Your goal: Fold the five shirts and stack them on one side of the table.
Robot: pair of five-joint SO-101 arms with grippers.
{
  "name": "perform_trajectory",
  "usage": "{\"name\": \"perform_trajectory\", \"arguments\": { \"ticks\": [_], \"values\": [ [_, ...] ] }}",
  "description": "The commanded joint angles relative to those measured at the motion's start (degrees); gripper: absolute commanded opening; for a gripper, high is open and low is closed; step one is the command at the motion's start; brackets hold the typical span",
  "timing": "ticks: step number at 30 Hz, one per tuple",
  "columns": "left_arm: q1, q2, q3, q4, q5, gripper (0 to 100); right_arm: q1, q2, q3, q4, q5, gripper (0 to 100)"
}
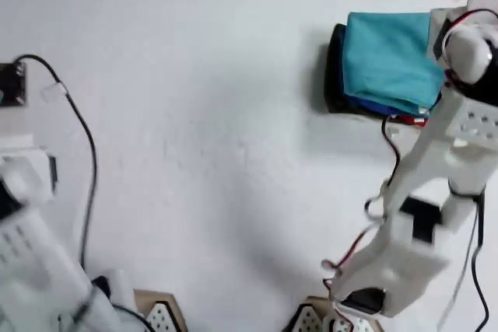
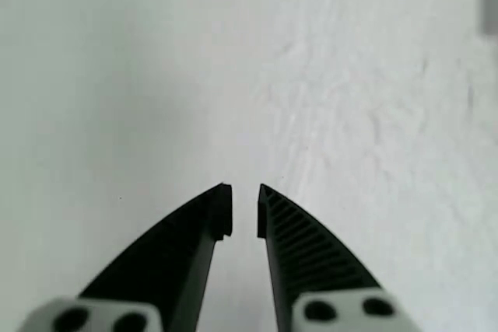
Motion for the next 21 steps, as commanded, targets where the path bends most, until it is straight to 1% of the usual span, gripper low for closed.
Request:
{"name": "perform_trajectory", "arguments": {
  "ticks": [1, 5, 7, 11, 15, 18, 21],
  "values": [
    [6.5, -13.1, 7.5, 0.2, -0.4, 9, -3.1, -19.2, 23.8, 1.3, -0.6, 26.2],
    [14.7, -23.4, 20.3, -0.1, -1.5, 9, -9.5, -36.6, 49.8, -0.3, -0.6, 26.2],
    [17.1, -26.9, 25.2, -1.6, -1.5, 9, -11.6, -45.4, 62.1, -4.2, -1.7, 26.2],
    [17.5, -33.0, 33.2, -7.8, -1.5, 9, -12.2, -61.4, 88.6, -18.8, -2.8, 26.2],
    [17.5, -37.9, 44.2, -14.5, -1.3, 9, -12.3, -74.9, 112.2, -32.4, -3.0, 26.2],
    [17.5, -42.5, 52.3, -16.9, -1.2, 9, -12.3, -84.6, 124.3, -38.4, -2.6, 26.4],
    [17.3, -48.1, 57.6, -16.4, -1.0, 9, -12.4, -93.5, 133.5, -40.7, -2.5, 26.5]
  ]
}}
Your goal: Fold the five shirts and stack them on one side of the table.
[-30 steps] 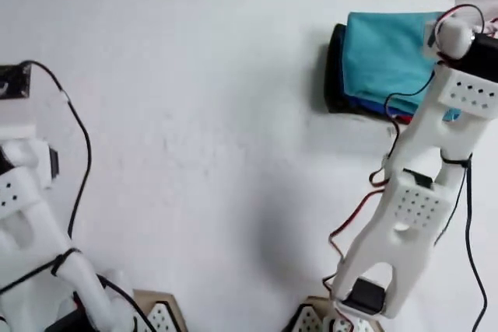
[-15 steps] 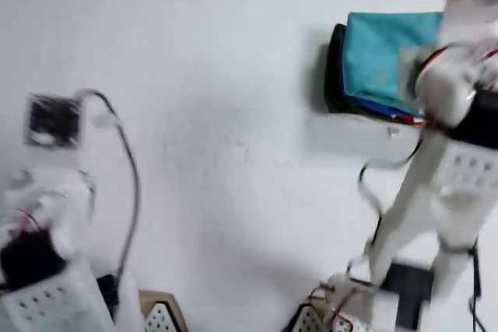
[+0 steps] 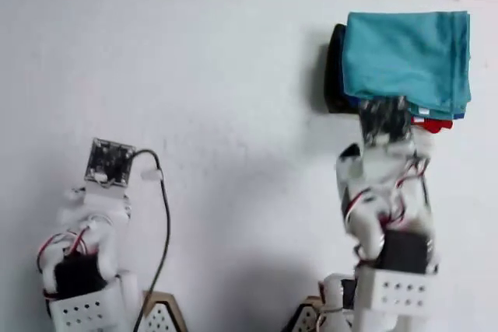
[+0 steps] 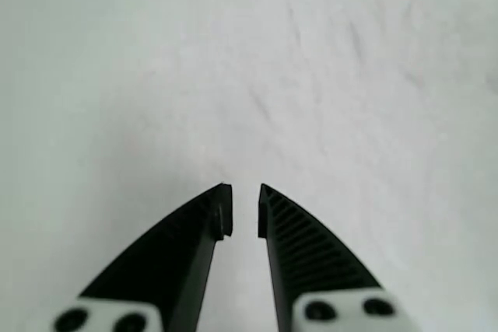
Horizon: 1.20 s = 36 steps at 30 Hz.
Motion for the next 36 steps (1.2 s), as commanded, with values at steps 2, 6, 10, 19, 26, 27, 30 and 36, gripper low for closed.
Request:
{"name": "perform_trajectory", "arguments": {
  "ticks": [2, 6, 10, 19, 26, 27, 30, 36],
  "values": [
    [1.0, -8.1, 5.6, 0.4, 0.1, 9, -0.5, -14.3, 13.9, -4.1, 0.0, 26.5],
    [1.0, -9.3, 8.0, 2.0, 0.1, 8, 0.0, -25.5, 26.5, -3.6, -0.4, 26.5],
    [1.0, -9.1, 10.7, 2.8, 0.5, 8, -0.4, -28.1, 37.2, -3.6, -0.4, 26.5],
    [2.0, -9.1, 11.7, 4.5, 18.4, 8, -0.4, -28.0, 38.1, 3.6, -18.6, 26.2],
    [2.2, -9.1, 14.6, 3.5, 16.4, 8, -0.1, -28.0, 38.1, 9.6, -19.9, 26.2],
    [2.2, -9.1, 14.6, 3.5, 16.4, 7, -0.4, -28.0, 38.1, 9.6, -19.9, 26.2],
    [1.9, -9.0, 14.6, 3.4, 16.4, 2, -0.5, -28.0, 38.1, 9.6, -19.8, 26.2],
    [2.2, -8.9, 14.6, 3.3, 16.3, 2, -0.5, -28.0, 38.1, 9.7, -6.4, 26.3]
  ]
}}
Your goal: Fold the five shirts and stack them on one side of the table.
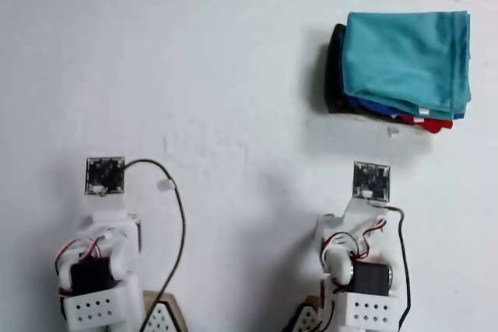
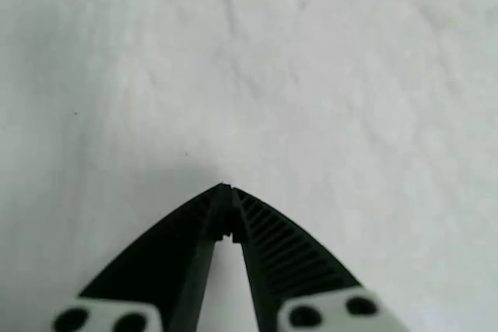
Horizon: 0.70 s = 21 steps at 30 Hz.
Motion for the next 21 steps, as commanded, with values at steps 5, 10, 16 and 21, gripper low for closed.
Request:
{"name": "perform_trajectory", "arguments": {
  "ticks": [5, 10, 16, 21],
  "values": [
    [0.5, -1.2, 1.3, -0.7, -0.4, 2, 0.3, -1.0, 0.5, 0.5, 10.2, 26.2],
    [0.5, -1.2, 1.3, -0.7, -0.3, 2, 0.0, -0.9, 0.5, 0.4, 2.9, 26.2],
    [0.5, -1.2, 1.3, -0.6, -0.3, 2, 0.1, -0.9, 0.5, 0.4, 5.0, 26.2],
    [0.5, -1.2, 1.3, -0.6, -0.3, 2, 0.2, -1.0, 0.5, 0.4, 4.9, 26.2]
  ]
}}
